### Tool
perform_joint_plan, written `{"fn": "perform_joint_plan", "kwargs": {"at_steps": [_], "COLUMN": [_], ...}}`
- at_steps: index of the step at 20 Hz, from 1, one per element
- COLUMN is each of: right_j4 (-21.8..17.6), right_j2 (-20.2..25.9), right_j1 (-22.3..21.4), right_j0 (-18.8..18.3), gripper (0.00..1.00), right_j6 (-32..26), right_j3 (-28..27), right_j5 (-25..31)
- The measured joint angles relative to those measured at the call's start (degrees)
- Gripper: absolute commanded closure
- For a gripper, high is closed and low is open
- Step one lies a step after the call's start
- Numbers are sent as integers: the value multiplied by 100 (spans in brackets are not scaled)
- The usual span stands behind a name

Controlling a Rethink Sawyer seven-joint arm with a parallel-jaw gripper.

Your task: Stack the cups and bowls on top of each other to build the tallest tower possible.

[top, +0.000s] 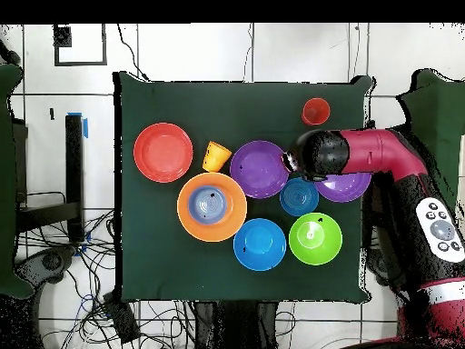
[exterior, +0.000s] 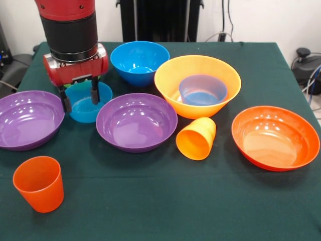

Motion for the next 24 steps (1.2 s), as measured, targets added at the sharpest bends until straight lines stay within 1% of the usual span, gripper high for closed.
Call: {"fn": "perform_joint_plan", "kwargs": {"at_steps": [15, 24], "right_j4": [-8, -15], "right_j2": [0, 0], "right_j1": [74, 208], "right_j0": [-9, -60], "gripper": [0, 0], "right_j6": [0, 0], "right_j3": [-38, -57], "right_j5": [1, 1]}}
